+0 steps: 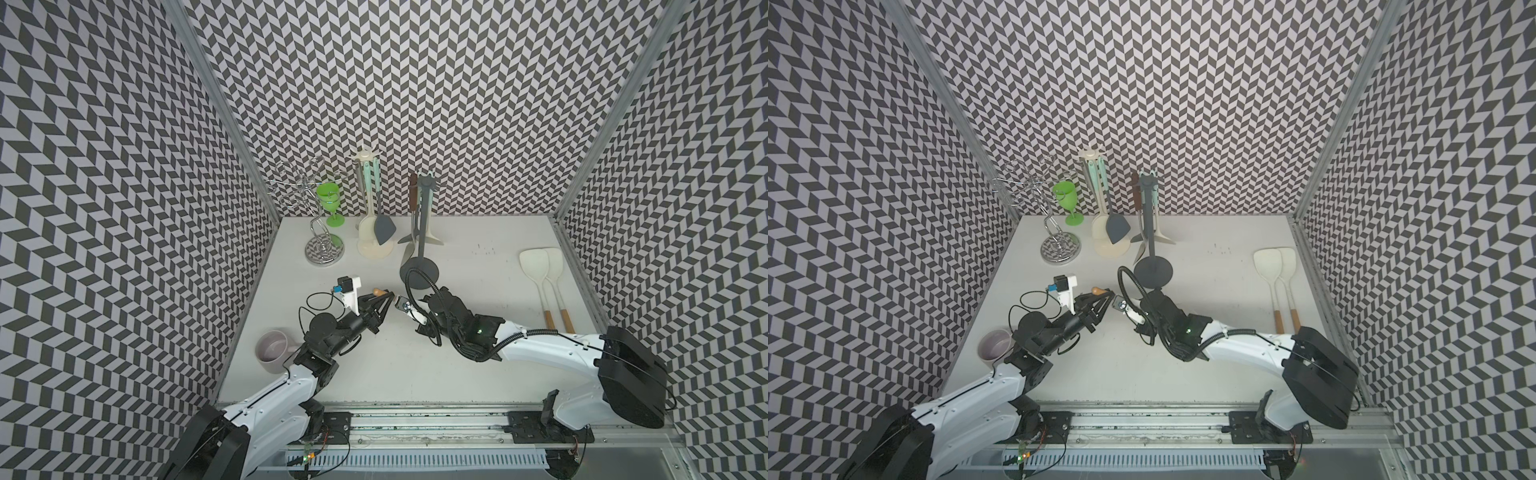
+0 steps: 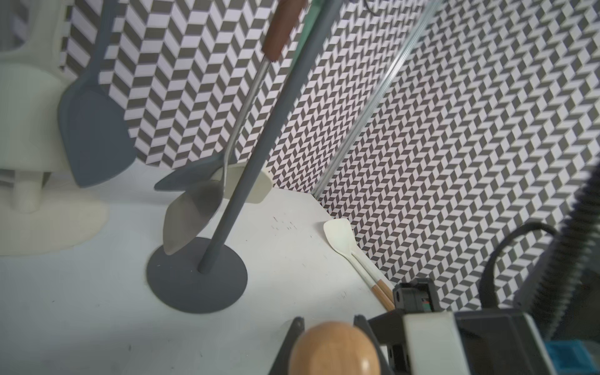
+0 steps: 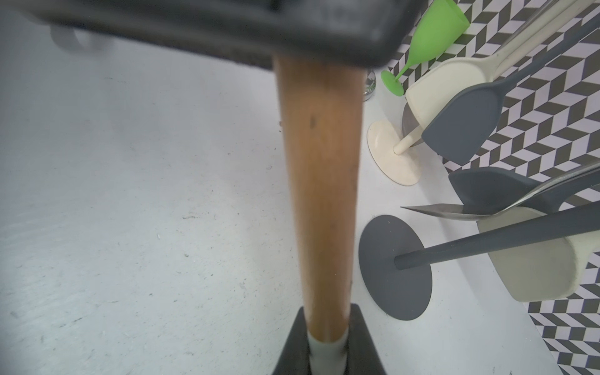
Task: Take the spatula off the kitchen utensil rack
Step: Place the spatula at the center of the board.
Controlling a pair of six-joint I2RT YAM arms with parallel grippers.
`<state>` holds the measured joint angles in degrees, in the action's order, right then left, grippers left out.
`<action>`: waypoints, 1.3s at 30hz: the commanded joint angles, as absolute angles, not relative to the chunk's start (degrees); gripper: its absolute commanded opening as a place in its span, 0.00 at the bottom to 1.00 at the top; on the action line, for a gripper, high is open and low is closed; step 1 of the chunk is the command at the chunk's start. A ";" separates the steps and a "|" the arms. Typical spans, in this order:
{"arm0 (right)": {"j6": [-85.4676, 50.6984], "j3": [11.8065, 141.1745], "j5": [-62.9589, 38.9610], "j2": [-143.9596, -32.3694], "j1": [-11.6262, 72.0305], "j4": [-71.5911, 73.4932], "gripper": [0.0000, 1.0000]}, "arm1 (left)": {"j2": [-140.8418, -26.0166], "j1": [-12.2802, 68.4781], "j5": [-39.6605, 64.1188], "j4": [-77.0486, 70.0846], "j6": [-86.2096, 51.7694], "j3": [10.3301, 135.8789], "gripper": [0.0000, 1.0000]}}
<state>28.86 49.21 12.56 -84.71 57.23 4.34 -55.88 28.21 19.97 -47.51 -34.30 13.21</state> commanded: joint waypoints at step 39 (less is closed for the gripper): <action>-52.85 48.18 6.45 -57.05 53.96 -8.92 1.00 | -47.09 55.42 -18.34 -44.50 -6.15 13.97 0.00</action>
